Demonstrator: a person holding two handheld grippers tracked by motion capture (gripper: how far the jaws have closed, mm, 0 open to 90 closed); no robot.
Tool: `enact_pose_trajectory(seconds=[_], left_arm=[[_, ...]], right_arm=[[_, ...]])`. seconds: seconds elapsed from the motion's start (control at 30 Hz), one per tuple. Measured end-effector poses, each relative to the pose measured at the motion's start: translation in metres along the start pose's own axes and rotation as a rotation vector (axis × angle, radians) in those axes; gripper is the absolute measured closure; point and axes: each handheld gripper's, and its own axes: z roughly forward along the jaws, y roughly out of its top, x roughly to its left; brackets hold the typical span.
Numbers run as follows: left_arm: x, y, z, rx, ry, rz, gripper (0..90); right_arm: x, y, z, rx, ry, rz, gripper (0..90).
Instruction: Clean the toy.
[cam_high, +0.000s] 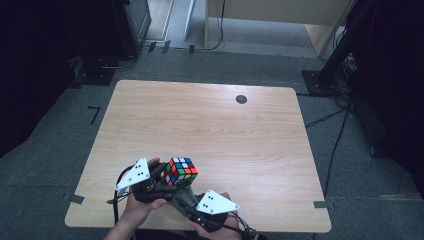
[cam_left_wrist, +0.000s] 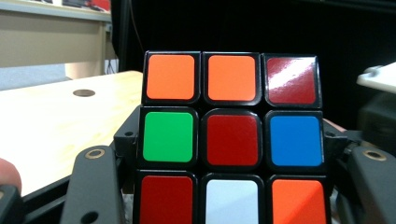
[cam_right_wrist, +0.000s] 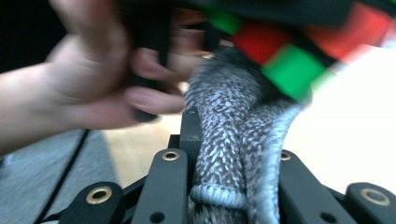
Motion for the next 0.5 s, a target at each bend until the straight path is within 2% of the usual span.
enact_pose_trajectory(seconds=[0.13, 0.2, 0.33, 0.43, 0.5], left_arm=[[0.003, 0.002, -0.004, -0.022, 0.006, -0.016, 33.8], [0.004, 0.001, -0.003, -0.011, 0.014, -0.018, 33.8], [0.002, -0.003, 0.002, 0.005, 0.009, -0.025, 33.8], [-0.001, -0.004, 0.004, 0.026, 0.012, -0.001, 33.8], [0.000, -0.003, 0.003, 0.020, 0.012, -0.002, 33.8]], right_arm=[[-0.019, -0.003, -0.009, -0.045, -0.109, 0.119, 77.9], [-0.022, -0.004, -0.010, -0.059, -0.130, 0.141, 77.9], [-0.006, -0.003, -0.002, -0.031, -0.056, 0.102, 77.6], [0.004, -0.001, 0.002, -0.039, 0.029, 0.078, 77.4], [0.006, 0.002, 0.001, -0.042, 0.028, 0.064, 77.2]])
